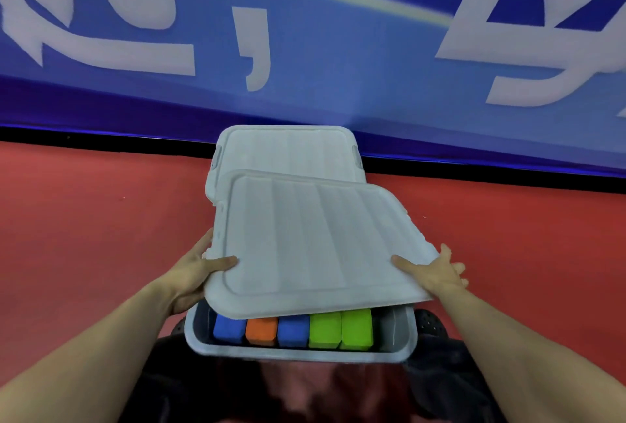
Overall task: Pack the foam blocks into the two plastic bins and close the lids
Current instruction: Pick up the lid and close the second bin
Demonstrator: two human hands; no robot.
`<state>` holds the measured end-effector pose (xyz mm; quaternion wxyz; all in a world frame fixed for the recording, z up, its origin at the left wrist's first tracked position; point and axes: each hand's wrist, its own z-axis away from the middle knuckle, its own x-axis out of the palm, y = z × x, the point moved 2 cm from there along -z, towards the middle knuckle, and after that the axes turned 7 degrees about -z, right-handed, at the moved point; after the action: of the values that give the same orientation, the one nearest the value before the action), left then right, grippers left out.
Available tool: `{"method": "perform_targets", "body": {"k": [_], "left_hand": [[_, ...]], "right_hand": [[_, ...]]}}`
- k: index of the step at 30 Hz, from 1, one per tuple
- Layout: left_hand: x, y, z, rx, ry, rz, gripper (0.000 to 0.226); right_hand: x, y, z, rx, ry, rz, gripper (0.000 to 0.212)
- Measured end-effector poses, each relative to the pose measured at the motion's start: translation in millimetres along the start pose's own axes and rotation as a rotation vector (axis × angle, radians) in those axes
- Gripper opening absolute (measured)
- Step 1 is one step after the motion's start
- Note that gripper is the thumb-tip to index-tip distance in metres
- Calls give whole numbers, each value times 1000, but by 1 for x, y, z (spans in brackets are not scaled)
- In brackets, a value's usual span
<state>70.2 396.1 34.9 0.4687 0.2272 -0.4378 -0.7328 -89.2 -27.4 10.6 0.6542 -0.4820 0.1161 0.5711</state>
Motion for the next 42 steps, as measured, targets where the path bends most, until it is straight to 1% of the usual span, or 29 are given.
{"method": "perform_targets", "body": {"k": [2, 5, 8, 11, 13, 16, 18, 22, 23, 25, 27, 29, 31, 32, 34, 36, 38, 40, 42], "left_hand": [[-5, -9, 0, -14, 40, -47, 74], [-16, -25, -4, -56, 160, -136, 67], [-33, -46, -10, -122, 247, -262, 66], [-49, -71, -20, -179, 345, -439, 70], [-49, -84, -26, -218, 369, -557, 69], [-49, -105, -37, -278, 363, -716, 80], [-57, -125, -50, -281, 372, -718, 78], [-62, -135, -54, -228, 428, -709, 49], [-55, -125, -49, -204, 426, -690, 47], [-42, -109, -41, -181, 411, -670, 51], [-33, -100, -37, -211, 398, -673, 40], [-34, -104, -43, -219, 398, -694, 48], [-43, -116, -52, -235, 415, -702, 37], [-53, -131, -62, -257, 404, -693, 45], [-65, -149, -74, -285, 391, -703, 75], [-50, -131, -60, -291, 412, -734, 92], [-32, -116, -47, -331, 413, -773, 101], [-26, -116, -45, -355, 421, -773, 103], [-26, -117, -45, -365, 439, -747, 105]], "right_hand": [[7, 10, 0, 59, -16, 33, 142], [18, 23, 5, 142, -52, 67, 138], [35, 33, 13, 168, -40, 88, 135], [56, 39, 20, 190, -37, 123, 131], [66, 42, 22, 208, -26, 138, 128], [76, 48, 23, 200, -39, 161, 129], [80, 50, 23, 183, -59, 175, 130], [85, 50, 20, 162, -99, 198, 136], [86, 50, 18, 158, -106, 188, 137], [89, 50, 14, 145, -119, 141, 139], [92, 53, 10, 138, -137, 114, 139], [92, 56, 7, 133, -156, 103, 139], [92, 58, 4, 135, -179, 95, 142], [92, 58, 2, 137, -199, 94, 143], [90, 58, -1, 138, -234, 73, 145], [88, 60, -3, 145, -247, 41, 147], [86, 65, -5, 154, -262, 11, 148], [86, 74, -3, 182, -281, -44, 154], [91, 89, -7, 202, -260, -109, 162]]}}
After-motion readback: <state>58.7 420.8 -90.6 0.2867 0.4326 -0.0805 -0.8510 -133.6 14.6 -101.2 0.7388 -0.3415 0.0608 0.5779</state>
